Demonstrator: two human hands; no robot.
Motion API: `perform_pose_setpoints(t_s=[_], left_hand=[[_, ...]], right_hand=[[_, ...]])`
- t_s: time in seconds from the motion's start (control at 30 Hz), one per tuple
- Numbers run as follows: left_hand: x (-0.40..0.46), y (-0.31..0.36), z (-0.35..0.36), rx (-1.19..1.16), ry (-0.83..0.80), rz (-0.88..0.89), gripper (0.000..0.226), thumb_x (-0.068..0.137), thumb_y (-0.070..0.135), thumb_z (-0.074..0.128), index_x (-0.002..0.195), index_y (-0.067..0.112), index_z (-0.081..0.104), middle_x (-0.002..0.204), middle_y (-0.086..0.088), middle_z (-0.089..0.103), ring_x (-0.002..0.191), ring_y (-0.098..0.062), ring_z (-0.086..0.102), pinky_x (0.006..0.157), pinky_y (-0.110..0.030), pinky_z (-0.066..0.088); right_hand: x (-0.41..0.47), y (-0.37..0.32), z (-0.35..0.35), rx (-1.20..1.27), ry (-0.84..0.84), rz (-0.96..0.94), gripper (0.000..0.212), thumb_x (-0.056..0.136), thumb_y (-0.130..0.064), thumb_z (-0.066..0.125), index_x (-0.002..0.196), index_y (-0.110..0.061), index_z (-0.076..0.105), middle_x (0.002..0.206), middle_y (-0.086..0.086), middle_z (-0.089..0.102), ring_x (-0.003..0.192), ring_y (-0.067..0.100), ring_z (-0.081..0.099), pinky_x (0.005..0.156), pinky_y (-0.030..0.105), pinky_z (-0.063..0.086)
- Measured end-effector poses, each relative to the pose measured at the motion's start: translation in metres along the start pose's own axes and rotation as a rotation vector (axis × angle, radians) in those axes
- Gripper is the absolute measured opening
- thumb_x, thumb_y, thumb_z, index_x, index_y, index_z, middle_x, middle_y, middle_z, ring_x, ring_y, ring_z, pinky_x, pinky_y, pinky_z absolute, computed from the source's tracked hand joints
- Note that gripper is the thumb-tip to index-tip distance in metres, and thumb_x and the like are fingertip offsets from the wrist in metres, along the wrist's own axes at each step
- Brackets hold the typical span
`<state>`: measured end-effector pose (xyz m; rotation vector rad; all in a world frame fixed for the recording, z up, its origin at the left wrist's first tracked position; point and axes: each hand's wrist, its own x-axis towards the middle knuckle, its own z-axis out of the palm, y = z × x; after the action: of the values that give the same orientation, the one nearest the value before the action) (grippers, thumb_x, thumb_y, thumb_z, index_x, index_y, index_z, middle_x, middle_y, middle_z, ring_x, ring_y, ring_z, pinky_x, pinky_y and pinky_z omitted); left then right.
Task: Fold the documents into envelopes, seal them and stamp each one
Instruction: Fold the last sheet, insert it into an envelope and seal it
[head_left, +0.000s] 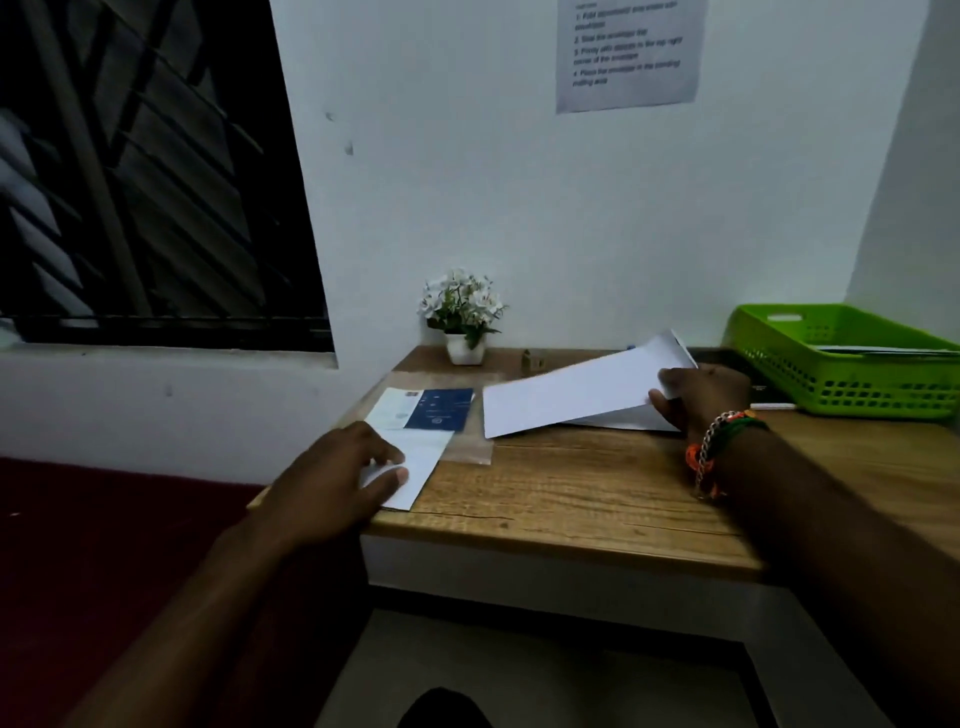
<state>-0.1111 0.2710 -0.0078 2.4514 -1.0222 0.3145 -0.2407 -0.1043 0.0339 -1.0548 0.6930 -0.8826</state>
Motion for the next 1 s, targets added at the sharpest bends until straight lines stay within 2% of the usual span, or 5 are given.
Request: perform_pose_setpoints(t_s=[0.13,0.4,0.6,0.8,1.0], left_hand=[[0.012,0.004,0.008,0.008,0.017,-0.004,0.019,0.092,0.046,0.067,0.110,0.038,0.067,0.107,0.019,0.056,0.100,-0.004,0.054,0.086,-0.033,0.051],[0.042,0.016,0.010,0.128,0.038,-0.036,0.027,0.085,0.051,0.074,0.090,0.036,0.052,0.100,0.017,0.049,0.100,-0.013,0.049,0.085,-0.039,0.047],[0.098,0.085,0.000,-0.199,0.272,0.221,0.040,0.081,0.063,0.072,0.106,0.035,0.061,0.107,0.012,0.059,0.099,-0.012,0.056,0.082,-0.036,0.050],[0.169,0.171,0.068,-0.003,-0.023,0.137,0.129,0.054,0.087,0.068,0.158,0.038,0.010,0.155,0.000,0.038,0.137,-0.027,0.043,0.106,-0.053,0.044],[0.192,0.165,0.102,-0.070,-0.100,0.197,0.101,0.058,0.055,0.072,0.149,0.044,0.029,0.134,0.008,0.045,0.128,-0.021,0.047,0.103,-0.051,0.042]], right_hand=[[0.008,0.007,0.000,-0.089,0.047,-0.039,0.019,0.079,0.002,0.072,0.079,-0.014,0.061,0.107,0.011,0.061,0.089,0.030,0.063,0.055,0.032,0.058],[0.006,0.003,-0.006,-0.374,-0.075,-0.153,0.013,0.080,-0.005,0.073,0.078,-0.011,0.061,0.077,0.016,0.065,0.053,0.022,0.059,0.042,0.022,0.036],[0.009,-0.019,0.014,-0.272,-0.150,-0.153,0.014,0.083,0.000,0.072,0.088,-0.007,0.061,0.079,0.021,0.068,0.053,0.020,0.066,0.043,0.022,0.047],[0.016,-0.021,0.018,-0.241,-0.240,-0.084,0.020,0.087,-0.004,0.072,0.103,-0.002,0.060,0.093,0.024,0.070,0.051,0.019,0.062,0.052,0.027,0.054],[0.026,-0.019,0.007,-0.368,-0.323,-0.011,0.028,0.095,-0.024,0.066,0.109,0.000,0.064,0.101,0.027,0.071,0.075,0.034,0.074,0.054,0.027,0.056]])
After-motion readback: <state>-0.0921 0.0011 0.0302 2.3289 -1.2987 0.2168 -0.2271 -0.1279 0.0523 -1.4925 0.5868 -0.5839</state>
